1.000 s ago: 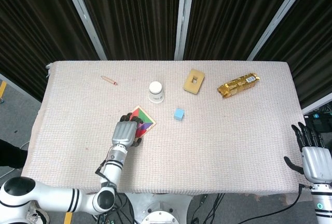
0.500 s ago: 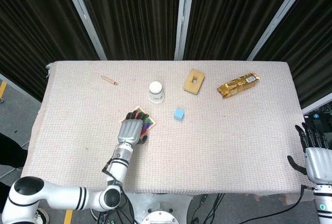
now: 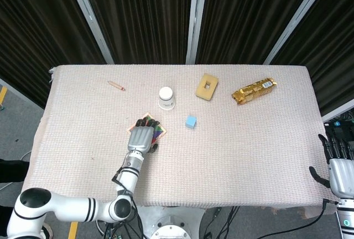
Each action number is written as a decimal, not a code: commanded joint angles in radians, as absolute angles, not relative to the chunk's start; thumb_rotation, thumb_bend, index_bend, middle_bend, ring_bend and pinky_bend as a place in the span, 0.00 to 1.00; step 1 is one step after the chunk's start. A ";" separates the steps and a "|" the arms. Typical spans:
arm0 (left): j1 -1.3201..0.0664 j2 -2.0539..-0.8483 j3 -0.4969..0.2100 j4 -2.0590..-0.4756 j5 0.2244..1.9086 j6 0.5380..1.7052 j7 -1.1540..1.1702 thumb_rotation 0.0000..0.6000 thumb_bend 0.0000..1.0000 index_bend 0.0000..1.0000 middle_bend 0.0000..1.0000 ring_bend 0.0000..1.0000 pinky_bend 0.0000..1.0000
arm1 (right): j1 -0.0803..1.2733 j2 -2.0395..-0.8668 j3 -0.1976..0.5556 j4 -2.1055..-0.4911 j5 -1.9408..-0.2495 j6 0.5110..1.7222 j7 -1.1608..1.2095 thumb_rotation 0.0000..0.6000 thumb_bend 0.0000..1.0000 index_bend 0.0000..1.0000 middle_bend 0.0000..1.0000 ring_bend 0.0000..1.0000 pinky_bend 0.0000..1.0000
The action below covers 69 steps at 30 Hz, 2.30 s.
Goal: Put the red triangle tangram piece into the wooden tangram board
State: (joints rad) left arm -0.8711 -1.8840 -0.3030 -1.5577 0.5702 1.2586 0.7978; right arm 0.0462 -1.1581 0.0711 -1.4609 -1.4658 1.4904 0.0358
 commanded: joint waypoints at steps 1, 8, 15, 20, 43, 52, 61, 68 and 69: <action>-0.867 -1.884 -0.303 -1.552 0.569 1.254 0.791 1.00 0.31 0.17 0.12 0.00 0.09 | 0.047 -1.159 0.072 -1.460 -1.464 1.489 0.038 1.00 0.18 0.00 0.00 0.00 0.00; -0.859 -1.885 -0.304 -1.546 0.576 1.257 0.780 1.00 0.31 0.17 0.12 0.00 0.09 | 0.049 -1.162 0.070 -1.460 -1.468 1.484 0.032 1.00 0.18 0.00 0.00 0.00 0.00; -0.844 -1.876 -0.301 -1.557 0.577 1.268 0.776 1.00 0.31 0.17 0.12 0.00 0.09 | 0.051 -1.163 0.071 -1.462 -1.467 1.479 0.027 1.00 0.18 0.00 0.00 0.00 0.00; -0.831 -1.872 -0.295 -1.557 0.578 1.273 0.770 1.00 0.31 0.17 0.12 0.00 0.09 | 0.055 -1.162 0.070 -1.468 -1.472 1.476 0.018 1.00 0.18 0.00 0.00 0.00 0.00; -0.804 -1.839 -0.298 -1.588 0.595 1.281 0.765 1.00 0.31 0.18 0.12 0.00 0.09 | 0.063 -1.154 0.072 -1.498 -1.474 1.471 -0.011 1.00 0.18 0.00 0.00 0.00 0.00; -0.796 -1.832 -0.301 -1.614 0.608 1.284 0.748 1.00 0.31 0.18 0.12 0.00 0.09 | 0.061 -1.151 0.072 -1.500 -1.474 1.475 -0.011 1.00 0.18 0.00 0.00 0.00 0.00; -0.661 -1.664 -0.194 -1.792 0.831 1.463 0.664 1.00 0.31 0.18 0.13 0.00 0.09 | 0.049 -1.144 0.071 -1.507 -1.484 1.502 0.000 1.00 0.18 0.00 0.00 0.00 0.00; -0.404 -1.527 0.079 -1.710 1.240 1.680 0.356 1.00 0.24 0.21 0.16 0.01 0.10 | 0.027 -1.176 0.068 -1.478 -1.491 1.541 0.046 1.00 0.18 0.00 0.00 0.00 0.00; -0.383 -1.522 0.108 -1.667 1.288 1.701 0.337 1.00 0.23 0.21 0.16 0.02 0.10 | 0.024 -1.183 0.066 -1.471 -1.495 1.546 0.054 1.00 0.18 0.00 0.00 0.00 0.00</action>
